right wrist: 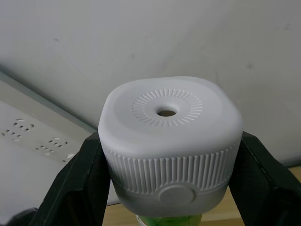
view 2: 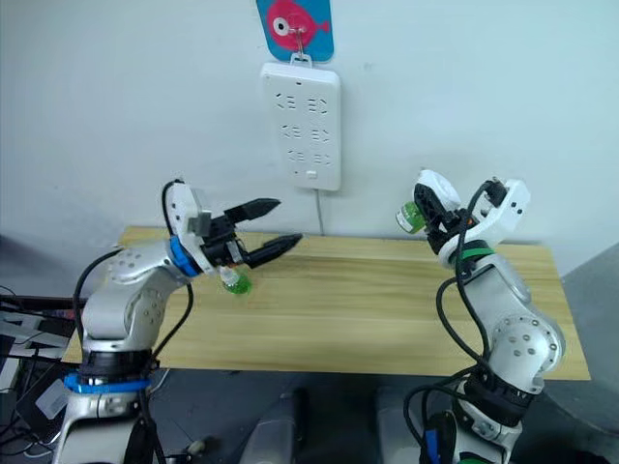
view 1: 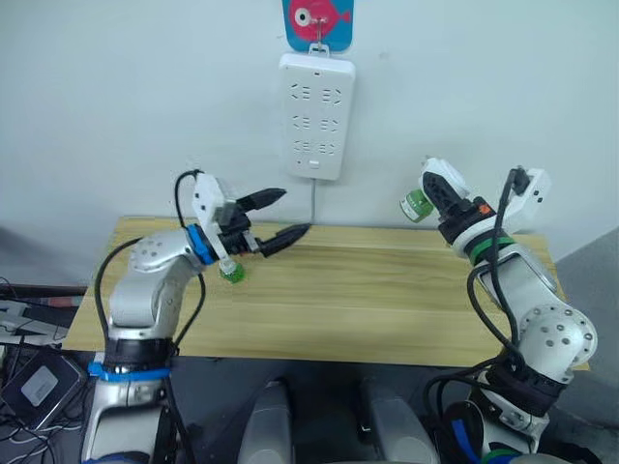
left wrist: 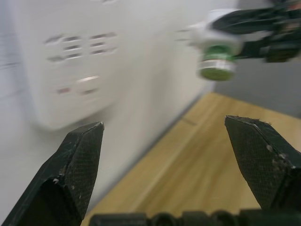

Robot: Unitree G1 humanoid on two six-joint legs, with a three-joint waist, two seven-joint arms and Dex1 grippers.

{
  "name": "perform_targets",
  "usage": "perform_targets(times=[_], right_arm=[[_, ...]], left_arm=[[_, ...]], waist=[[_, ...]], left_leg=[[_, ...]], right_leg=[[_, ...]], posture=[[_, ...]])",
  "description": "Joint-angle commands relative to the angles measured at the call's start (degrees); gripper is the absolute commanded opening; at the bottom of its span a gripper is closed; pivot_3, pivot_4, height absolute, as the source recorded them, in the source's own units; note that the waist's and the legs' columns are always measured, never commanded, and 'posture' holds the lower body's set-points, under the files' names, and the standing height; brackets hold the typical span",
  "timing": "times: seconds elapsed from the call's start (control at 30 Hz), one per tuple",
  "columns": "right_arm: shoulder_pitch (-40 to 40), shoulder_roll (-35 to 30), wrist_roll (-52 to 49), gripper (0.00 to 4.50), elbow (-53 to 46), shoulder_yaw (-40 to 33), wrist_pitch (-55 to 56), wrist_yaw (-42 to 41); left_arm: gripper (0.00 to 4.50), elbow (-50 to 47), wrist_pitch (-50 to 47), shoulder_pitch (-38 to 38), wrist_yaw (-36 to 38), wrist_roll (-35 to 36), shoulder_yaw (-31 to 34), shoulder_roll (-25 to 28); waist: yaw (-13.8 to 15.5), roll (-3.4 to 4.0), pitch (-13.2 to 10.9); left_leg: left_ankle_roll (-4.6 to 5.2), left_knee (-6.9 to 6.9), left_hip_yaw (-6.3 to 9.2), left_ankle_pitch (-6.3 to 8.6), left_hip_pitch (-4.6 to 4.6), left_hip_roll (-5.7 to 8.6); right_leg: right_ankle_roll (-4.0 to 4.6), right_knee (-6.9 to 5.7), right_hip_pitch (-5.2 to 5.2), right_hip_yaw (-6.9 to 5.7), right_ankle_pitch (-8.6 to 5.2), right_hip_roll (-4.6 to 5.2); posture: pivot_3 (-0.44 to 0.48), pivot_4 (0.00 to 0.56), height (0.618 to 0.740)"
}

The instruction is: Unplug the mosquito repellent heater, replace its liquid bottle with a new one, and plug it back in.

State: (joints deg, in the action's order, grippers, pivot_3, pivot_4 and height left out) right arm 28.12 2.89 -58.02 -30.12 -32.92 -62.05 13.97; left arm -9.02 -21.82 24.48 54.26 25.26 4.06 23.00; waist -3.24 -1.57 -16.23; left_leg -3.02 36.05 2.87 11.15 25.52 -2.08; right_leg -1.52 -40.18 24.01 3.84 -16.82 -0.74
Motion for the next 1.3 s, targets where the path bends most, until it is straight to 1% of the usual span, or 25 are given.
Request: perform_targets(times=[0.03, 0.2, 0.33, 0.43, 0.53, 0.57, 0.63, 0.77, 0.97, 1.3], right_arm=[[0.2, -1.1, -12.2, 2.99, 0.2, -0.7, 0.2, 5.2], [-1.7, -5.5, -20.5, 2.99, 0.6, 2.3, 2.7, 10.5], [-3.1, -8.0, -25.5, 2.99, 0.1, 5.1, 6.0, 14.1], [-4.3, -9.9, -28.8, 2.99, -0.5, 7.2, 8.6, 16.5], [-5.4, -11.7, -31.9, 2.99, -1.2, 9.7, 11.4, 18.2], [-5.8, -12.3, -32.7, 2.99, -1.4, 10.4, 12.3, 18.6], [-6.5, -13.5, -33.9, 2.99, -1.8, 11.7, 14.0, 19.2], [-7.9, -15.5, -36.1, 2.99, -2.3, 14.0, 17.4, 20.1], [-9.0, -18.6, -37.6, 2.99, -2.5, 16.7, 21.0, 20.0], [-9.0, -21.1, -39.8, 2.99, -3.1, 19.8, 25.7, 20.9]], left_arm=[[4.48, -5.1, 3.8, -1.2, -4.4, -2.4, -7.7, -6.2], [4.48, 0.3, 8.7, 0.6, -9.2, -5.1, -11.1, -13.2], [4.48, 4.5, 13.5, 1.5, -11.6, -7.2, -11.9, -16.5], [4.48, 5.5, 14.8, 2.0, -11.9, -7.4, -12.8, -17.9], [4.48, 6.4, 16.4, 2.3, -11.9, -8.0, -14.1, -19.0], [4.48, 6.9, 17.0, 2.4, -11.8, -8.2, -14.5, -19.4], [4.48, 7.9, 18.0, 2.6, -11.8, -8.6, -15.1, -19.9], [4.48, 9.8, 19.2, 3.6, -12.7, -8.8, -15.3, -21.1], [4.48, 11.8, 20.9, 3.9, -13.7, -9.0, -15.2, -22.6], [4.48, 13.3, 22.2, 4.1, -13.6, -9.2, -15.8, -23.6]], waist=[[0.0, -0.01, 0.0], [-0.2, -0.01, 0.0], [-0.7, -0.01, 0.0], [-1.2, -0.01, 0.0], [-1.4, -0.01, 0.0], [-1.5, -0.02, 0.0], [-1.5, -0.02, 0.0], [-1.5, -0.02, 0.0], [-1.5, -0.03, 0.0], [-1.5, -0.04, 0.0]], left_leg=[[0.01, 0.01, 0.02, 0.0, -0.05, 0.21], [0.03, 0.02, -0.07, 0.01, -0.04, 0.43], [0.04, 0.0, -0.09, 0.01, -0.03, 0.45], [0.03, 0.0, -0.08, 0.01, -0.01, 0.45], [0.03, 0.0, -0.08, 0.01, 0.0, 0.45], [0.03, 0.01, -0.08, 0.01, 0.0, 0.45], [0.03, 0.02, -0.09, 0.01, 0.01, 0.48], [0.03, 0.02, -0.08, 0.01, 0.01, 0.49], [0.03, 0.02, -0.09, 0.01, 0.01, 0.48], [0.02, 0.03, -0.09, 0.0, 0.01, 0.49]], right_leg=[[-0.01, -0.01, -0.09, 0.01, 0.0, 0.03], [-0.17, 0.2, -0.16, 0.08, 0.08, 0.03], [-0.17, 0.24, -0.14, 0.09, 0.08, -0.11], [-0.17, 0.23, -0.13, 0.08, 0.08, -0.14], [-0.17, 0.23, -0.13, 0.1, 0.08, -0.14], [-0.18, 0.23, -0.13, 0.11, 0.08, -0.14], [-0.18, 0.24, -0.14, 0.1, 0.07, -0.14], [-0.18, 0.25, -0.14, 0.09, 0.07, -0.15], [-0.19, 0.24, -0.14, 0.09, 0.07, -0.16], [-0.18, 0.24, -0.14, 0.1, 0.07, -0.16]], posture=[[-0.047, 0.288, 0.74], [-0.068, 0.28, 0.74], [-0.082, 0.276, 0.74], [-0.082, 0.276, 0.74], [-0.082, 0.276, 0.74], [-0.091, 0.264, 0.74], [-0.091, 0.264, 0.74], [-0.094, 0.257, 0.74], [-0.108, 0.247, 0.74], [-0.116, 0.241, 0.74]])
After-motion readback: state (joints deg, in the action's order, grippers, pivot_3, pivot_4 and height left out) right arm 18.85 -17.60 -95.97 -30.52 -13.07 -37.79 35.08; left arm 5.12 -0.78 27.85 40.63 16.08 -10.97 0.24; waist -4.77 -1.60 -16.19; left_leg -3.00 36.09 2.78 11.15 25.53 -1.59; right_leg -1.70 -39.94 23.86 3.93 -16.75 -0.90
